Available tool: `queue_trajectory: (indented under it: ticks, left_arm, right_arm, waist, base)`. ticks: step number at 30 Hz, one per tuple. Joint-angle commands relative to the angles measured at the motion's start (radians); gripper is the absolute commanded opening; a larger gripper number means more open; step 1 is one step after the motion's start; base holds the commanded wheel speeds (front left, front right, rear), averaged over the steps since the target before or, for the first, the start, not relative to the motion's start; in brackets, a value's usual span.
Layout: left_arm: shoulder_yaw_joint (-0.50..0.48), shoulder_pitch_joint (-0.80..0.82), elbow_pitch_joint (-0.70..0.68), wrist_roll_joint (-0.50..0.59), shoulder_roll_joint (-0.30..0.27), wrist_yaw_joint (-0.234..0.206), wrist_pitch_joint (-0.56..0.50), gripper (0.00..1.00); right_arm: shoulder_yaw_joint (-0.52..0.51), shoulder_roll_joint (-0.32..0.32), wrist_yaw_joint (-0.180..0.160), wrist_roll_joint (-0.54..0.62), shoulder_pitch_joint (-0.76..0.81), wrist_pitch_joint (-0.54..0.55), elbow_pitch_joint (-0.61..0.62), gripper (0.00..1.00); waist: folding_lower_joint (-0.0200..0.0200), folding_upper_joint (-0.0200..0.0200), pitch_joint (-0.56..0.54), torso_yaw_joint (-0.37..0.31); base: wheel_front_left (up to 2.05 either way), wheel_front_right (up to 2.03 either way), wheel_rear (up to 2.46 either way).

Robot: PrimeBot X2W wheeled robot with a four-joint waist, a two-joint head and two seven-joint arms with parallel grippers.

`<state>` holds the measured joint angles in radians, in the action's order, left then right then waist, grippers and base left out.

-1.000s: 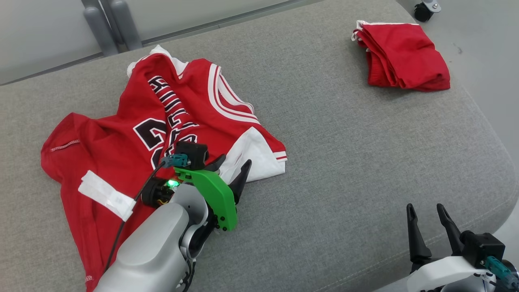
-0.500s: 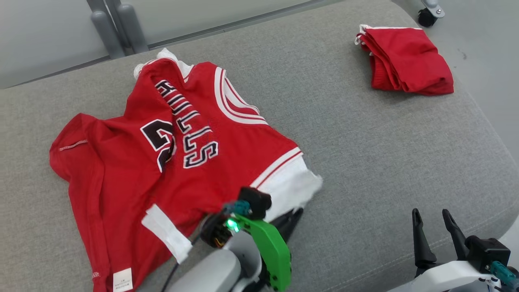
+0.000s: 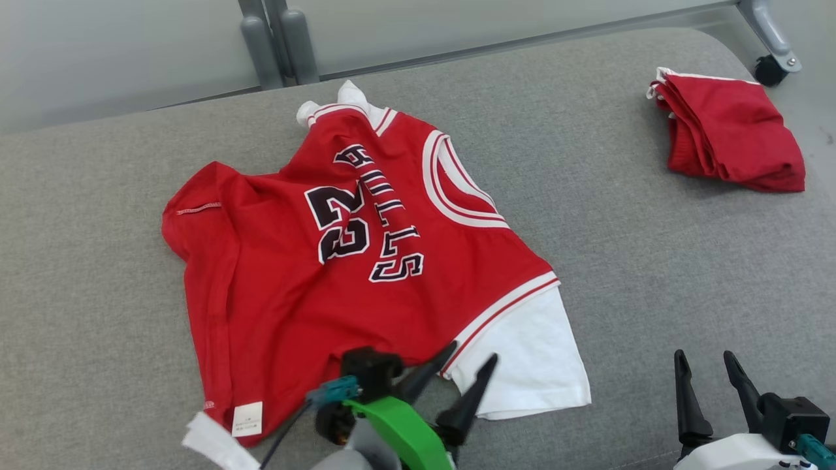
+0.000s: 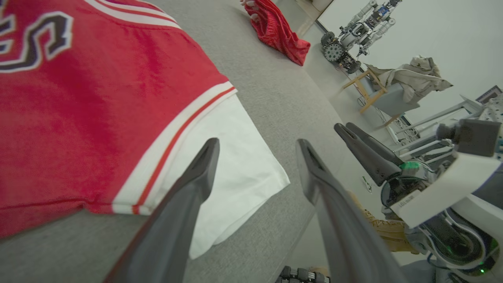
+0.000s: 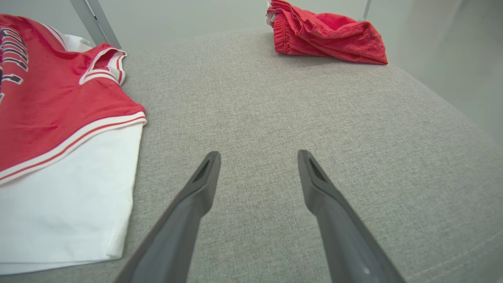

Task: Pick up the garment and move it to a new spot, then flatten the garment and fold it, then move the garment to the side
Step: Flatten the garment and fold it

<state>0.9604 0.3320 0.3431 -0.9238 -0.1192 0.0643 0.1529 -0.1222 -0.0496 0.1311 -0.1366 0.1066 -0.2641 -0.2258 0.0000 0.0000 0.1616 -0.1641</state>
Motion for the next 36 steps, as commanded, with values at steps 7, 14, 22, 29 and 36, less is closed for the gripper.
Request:
queue_trajectory:
  ticks: [7, 14, 22, 29, 36]
  left_arm:
    - [-0.19, -0.17, -0.048, 0.067, -0.179, -0.312, 0.102, 1.0]
    - [-0.251, -0.283, -0.089, 0.091, -0.257, -0.439, 0.107, 1.0]
    - [-0.253, -0.265, -0.07, 0.076, -0.277, -0.447, 0.067, 1.0]
    - [-0.293, -0.323, -0.069, 0.028, -0.281, -0.432, 0.081, 1.0]
    - [-0.322, -0.285, -0.037, -0.004, -0.261, -0.377, 0.086, 1.0]
  right_arm:
    - [-0.015, -0.002, -0.001, 0.007, 0.048, 0.0, 0.01, 1.0]
    - [-0.018, -0.002, -0.001, 0.02, 0.06, 0.0, 0.016, 1.0]
    - [-0.007, -0.002, -0.001, 0.029, 0.056, 0.0, 0.012, 1.0]
    - [-0.005, -0.002, -0.001, 0.017, 0.069, 0.0, 0.01, 1.0]
    - [0.002, -0.002, -0.001, 0.015, 0.056, 0.0, 0.005, 1.0]
  waist:
    - [0.0, 0.0, -0.079, 0.095]
    - [0.0, 0.0, -0.091, 0.139]
    - [0.0, 0.0, -0.094, 0.148]
    - [0.0, 0.0, -0.09, 0.139]
    - [0.0, 0.0, -0.073, 0.143]
  base:
    - [0.0, 0.0, 0.0]
    - [0.0, 0.0, 0.0]
    - [0.0, 0.0, 0.0]
    - [0.0, 0.0, 0.0]
    - [0.0, 0.0, 0.0]
